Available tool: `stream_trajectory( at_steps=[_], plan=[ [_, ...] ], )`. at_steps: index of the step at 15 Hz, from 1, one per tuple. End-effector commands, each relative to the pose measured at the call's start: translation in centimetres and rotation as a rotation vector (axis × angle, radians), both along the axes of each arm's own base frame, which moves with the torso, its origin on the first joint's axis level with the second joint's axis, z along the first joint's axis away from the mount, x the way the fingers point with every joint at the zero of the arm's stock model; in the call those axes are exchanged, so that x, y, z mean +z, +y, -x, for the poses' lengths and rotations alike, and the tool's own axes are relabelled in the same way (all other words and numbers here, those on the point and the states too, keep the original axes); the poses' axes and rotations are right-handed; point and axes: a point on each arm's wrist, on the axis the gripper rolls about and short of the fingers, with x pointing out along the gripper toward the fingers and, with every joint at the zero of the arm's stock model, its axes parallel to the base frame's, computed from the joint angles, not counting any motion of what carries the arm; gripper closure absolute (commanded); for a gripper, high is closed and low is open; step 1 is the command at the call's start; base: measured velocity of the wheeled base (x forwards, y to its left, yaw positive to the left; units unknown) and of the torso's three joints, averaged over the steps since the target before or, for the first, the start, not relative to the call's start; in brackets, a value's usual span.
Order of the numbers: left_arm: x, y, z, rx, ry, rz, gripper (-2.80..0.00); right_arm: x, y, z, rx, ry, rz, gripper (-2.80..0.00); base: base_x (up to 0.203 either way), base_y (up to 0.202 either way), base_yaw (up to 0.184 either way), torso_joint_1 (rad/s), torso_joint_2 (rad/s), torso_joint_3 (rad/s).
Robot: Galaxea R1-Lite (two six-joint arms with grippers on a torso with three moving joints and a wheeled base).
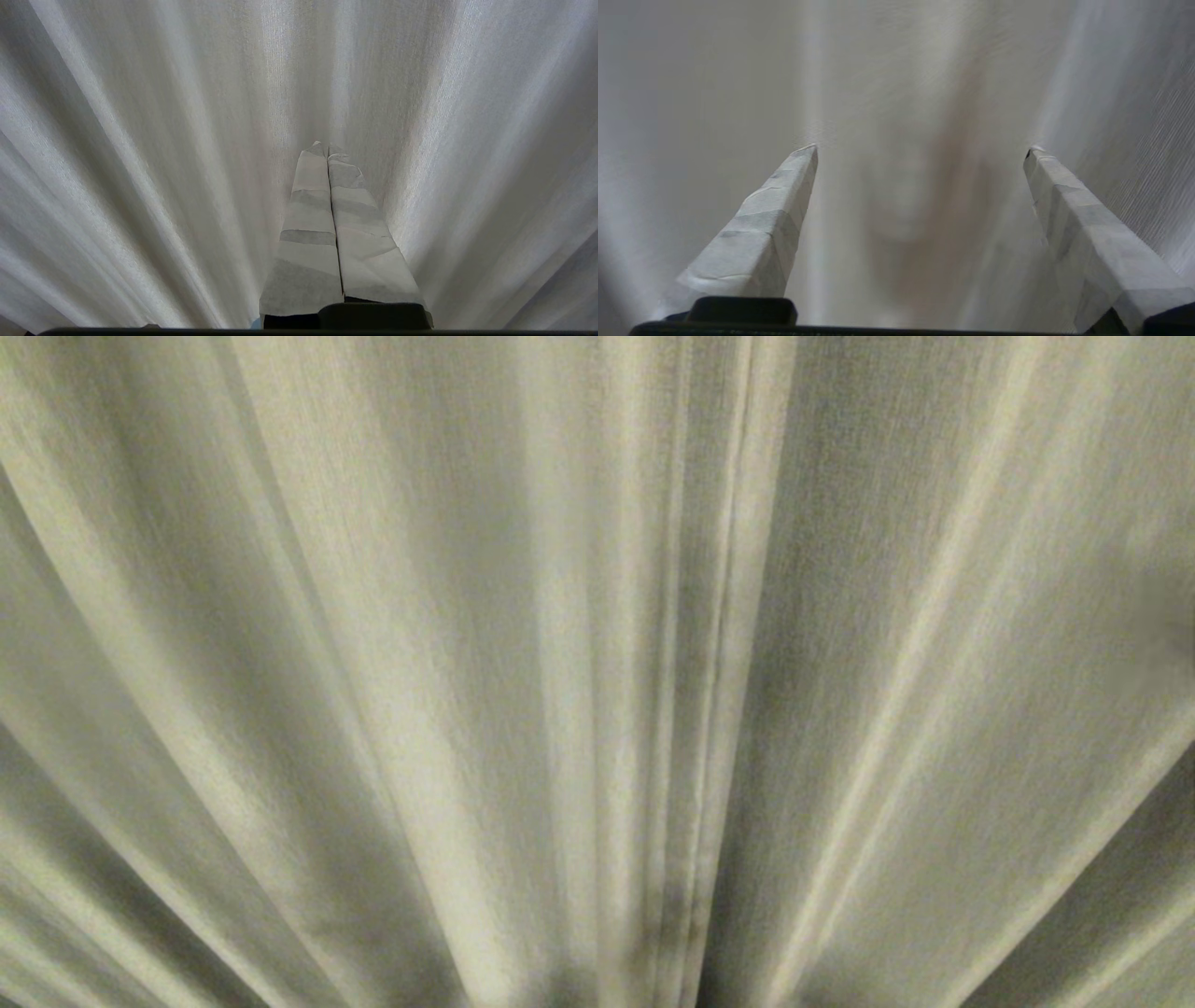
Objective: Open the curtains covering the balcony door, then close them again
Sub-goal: Pull the outer curtains open on both sides
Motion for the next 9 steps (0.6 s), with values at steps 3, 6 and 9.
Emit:
stream_trajectory(
  at_steps=[3,6,9],
  plan=[
    [0.0,0.0,0.0,0.001,0.0,0.0,0.0,0.2,-1.4,-5.4,-0.033,0.059,0.001,-2.8,0.0,0.0,0.0,0.0,0.0,0.0],
    [0.0,0.0,0.0,0.001,0.0,0.0,0.0,0.5,-1.9,-8.6,-0.023,0.028,0.006,-2.8,0.0,0.0,0.0,0.0,0.0,0.0],
    [0.0,0.0,0.0,0.001,0.0,0.0,0.0,1.7,-2.0,-10.3,0.057,-0.024,0.035,-2.8,0.0,0.0,0.0,0.0,0.0,0.0]
  ],
)
